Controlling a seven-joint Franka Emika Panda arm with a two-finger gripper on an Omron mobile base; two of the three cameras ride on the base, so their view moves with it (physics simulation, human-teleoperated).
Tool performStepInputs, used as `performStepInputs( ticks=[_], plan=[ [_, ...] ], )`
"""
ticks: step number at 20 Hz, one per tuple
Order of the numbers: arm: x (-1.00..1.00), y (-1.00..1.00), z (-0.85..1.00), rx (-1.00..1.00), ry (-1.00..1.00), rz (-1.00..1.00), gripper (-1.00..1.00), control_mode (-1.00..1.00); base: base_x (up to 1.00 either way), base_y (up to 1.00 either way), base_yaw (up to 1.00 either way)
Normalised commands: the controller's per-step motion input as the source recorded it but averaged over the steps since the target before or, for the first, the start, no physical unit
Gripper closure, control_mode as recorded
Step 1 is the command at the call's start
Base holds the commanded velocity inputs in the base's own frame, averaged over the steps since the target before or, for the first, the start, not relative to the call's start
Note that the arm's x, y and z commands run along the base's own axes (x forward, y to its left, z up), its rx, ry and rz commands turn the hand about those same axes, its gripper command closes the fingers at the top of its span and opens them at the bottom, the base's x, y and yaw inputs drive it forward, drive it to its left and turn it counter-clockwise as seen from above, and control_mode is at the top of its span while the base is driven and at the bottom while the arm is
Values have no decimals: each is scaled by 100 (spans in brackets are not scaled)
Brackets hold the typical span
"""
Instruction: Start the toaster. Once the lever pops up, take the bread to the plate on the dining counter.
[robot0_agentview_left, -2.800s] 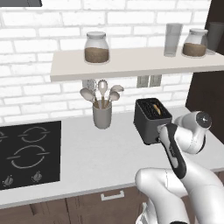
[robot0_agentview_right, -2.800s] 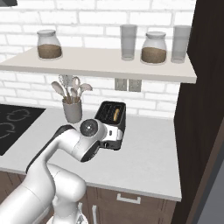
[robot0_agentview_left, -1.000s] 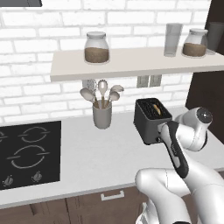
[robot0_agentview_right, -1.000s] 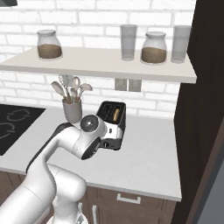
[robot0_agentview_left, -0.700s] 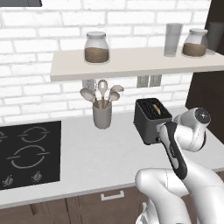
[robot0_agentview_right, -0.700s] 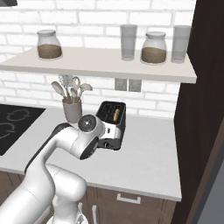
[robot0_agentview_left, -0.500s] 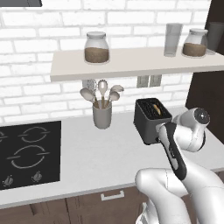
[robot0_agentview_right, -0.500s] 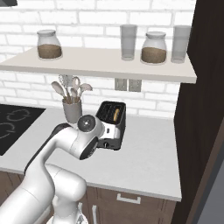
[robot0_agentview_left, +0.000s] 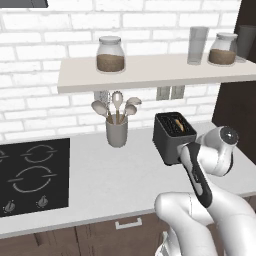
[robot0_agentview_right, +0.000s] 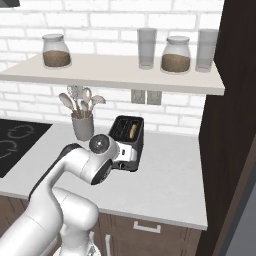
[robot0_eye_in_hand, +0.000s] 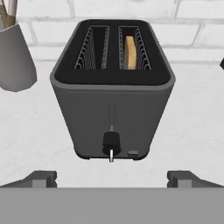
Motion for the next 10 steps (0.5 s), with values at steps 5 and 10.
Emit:
performStepInputs(
  ticks=[5,10],
  plan=[
    [0,0,-25,0,0,0,-100,-100,0,0,0],
    [0,0,-23,0,-2,0,-100,-100,0,0,0]
  ],
)
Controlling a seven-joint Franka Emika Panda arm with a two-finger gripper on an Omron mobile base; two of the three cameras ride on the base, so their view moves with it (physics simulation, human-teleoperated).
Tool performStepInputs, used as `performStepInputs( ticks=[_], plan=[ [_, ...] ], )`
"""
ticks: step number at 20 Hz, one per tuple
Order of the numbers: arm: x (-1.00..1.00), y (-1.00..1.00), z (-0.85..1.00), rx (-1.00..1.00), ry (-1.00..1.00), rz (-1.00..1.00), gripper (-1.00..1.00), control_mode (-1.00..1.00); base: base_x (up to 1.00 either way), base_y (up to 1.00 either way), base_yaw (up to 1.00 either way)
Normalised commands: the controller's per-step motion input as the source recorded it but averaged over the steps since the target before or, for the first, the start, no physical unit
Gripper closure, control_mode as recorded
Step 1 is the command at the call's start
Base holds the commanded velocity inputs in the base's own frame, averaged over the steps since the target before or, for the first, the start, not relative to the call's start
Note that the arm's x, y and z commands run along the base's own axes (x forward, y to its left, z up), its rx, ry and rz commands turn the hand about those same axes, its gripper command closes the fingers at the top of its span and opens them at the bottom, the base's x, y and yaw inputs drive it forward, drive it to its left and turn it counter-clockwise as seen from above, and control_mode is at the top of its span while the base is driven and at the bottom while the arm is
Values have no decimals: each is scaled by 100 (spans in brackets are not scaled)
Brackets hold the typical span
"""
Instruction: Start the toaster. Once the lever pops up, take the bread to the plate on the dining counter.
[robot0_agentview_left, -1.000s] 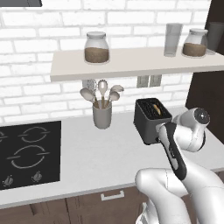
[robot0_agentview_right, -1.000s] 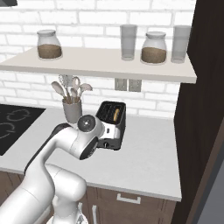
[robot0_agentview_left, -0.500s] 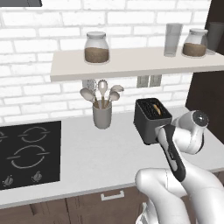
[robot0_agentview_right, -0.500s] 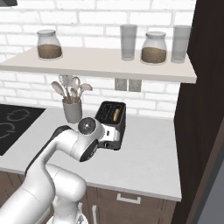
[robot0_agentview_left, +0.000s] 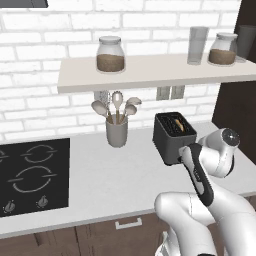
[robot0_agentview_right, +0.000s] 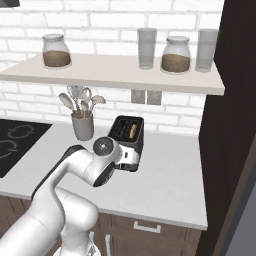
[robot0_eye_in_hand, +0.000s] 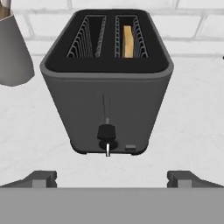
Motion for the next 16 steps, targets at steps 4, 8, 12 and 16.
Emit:
performStepInputs(
  ticks=[4,8,12,16],
  plan=[
    [0,0,-9,0,-9,0,-100,-100,0,0,0],
    [0,-12,-7,0,-6,0,-100,-100,0,0,0],
    [0,-9,-4,0,-3,0,-100,-100,0,0,0],
    [0,-1,-2,0,-4,0,-100,-100,0,0,0]
  ],
)
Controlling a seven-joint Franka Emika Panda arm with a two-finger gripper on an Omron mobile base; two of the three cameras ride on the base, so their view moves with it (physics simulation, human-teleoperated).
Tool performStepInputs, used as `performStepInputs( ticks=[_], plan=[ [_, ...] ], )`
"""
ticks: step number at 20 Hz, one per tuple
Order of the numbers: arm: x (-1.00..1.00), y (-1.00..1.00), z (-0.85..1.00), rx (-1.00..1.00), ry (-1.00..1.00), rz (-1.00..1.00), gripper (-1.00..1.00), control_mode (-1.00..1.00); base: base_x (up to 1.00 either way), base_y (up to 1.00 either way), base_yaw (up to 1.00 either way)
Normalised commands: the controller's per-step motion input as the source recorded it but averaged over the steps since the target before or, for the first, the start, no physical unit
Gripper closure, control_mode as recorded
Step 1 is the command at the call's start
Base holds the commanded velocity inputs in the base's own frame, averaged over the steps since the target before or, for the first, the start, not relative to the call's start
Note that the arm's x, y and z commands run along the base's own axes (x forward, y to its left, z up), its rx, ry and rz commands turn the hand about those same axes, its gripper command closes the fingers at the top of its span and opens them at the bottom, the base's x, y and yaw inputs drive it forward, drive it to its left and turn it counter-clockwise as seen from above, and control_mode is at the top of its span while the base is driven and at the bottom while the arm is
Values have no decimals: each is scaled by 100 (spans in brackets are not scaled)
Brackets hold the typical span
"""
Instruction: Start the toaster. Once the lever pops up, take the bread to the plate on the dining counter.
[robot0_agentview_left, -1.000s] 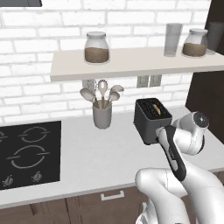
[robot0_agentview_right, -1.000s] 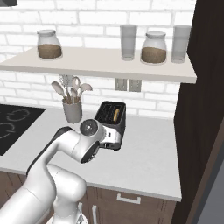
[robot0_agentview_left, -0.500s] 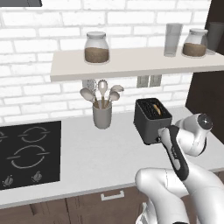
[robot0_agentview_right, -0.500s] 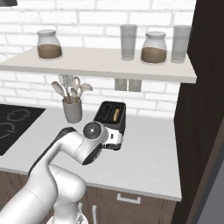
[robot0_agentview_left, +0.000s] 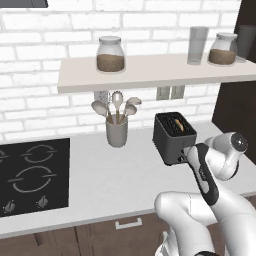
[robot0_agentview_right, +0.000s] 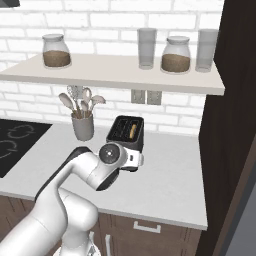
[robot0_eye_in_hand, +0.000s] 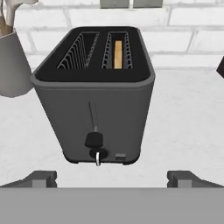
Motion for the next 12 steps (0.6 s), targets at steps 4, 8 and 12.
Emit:
performStepInputs(
  ticks=[4,8,12],
  plan=[
    [0,-6,0,0,-5,2,-100,-100,0,0,0],
    [4,-15,0,0,-2,6,-100,-100,0,0,0],
    [5,-10,0,0,-3,6,-100,-100,0,0,0]
  ],
)
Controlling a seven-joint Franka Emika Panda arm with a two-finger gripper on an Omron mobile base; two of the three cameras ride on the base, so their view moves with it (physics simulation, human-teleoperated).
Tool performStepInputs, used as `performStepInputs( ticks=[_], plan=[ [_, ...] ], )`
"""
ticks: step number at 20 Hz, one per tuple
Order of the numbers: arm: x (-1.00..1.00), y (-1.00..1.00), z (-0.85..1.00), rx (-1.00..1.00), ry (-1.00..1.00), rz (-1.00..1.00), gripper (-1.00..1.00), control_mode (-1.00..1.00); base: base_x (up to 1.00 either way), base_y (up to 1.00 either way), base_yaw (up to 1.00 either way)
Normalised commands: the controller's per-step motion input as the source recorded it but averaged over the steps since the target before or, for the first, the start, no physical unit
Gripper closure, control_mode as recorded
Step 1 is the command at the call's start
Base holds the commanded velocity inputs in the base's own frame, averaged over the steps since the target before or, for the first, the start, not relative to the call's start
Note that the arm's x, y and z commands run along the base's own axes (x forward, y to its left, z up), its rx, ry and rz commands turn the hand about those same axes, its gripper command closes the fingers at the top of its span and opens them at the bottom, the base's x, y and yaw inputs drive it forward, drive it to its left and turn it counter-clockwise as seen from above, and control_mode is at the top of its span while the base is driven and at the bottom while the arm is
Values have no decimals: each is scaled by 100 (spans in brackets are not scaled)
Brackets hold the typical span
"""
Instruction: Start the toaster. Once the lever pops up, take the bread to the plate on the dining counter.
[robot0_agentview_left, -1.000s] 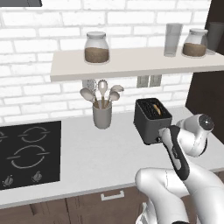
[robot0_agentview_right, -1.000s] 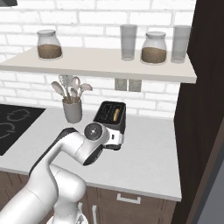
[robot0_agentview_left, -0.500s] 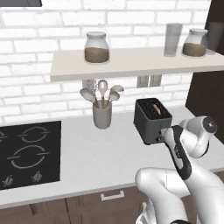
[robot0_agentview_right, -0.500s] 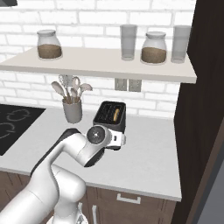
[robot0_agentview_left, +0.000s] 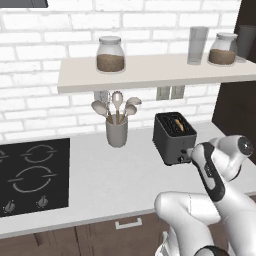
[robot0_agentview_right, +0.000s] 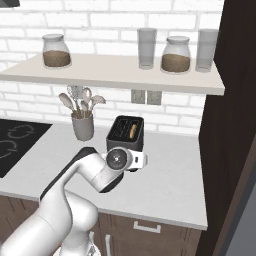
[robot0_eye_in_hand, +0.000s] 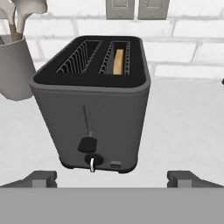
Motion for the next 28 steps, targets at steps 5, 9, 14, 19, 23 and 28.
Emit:
performStepInputs(
  ticks=[5,9,14,19,23,28],
  plan=[
    [8,-9,0,0,-3,7,-100,-100,0,0,0],
    [10,-13,0,0,-2,7,-100,-100,0,0,0],
    [6,-9,0,0,-3,7,-100,-100,0,0,0],
    [2,-6,0,0,-4,8,-100,-100,0,0,0],
    [1,-6,0,0,-5,11,-100,-100,0,0,0],
    [1,-2,0,0,-3,11,-100,-100,0,0,0]
  ],
)
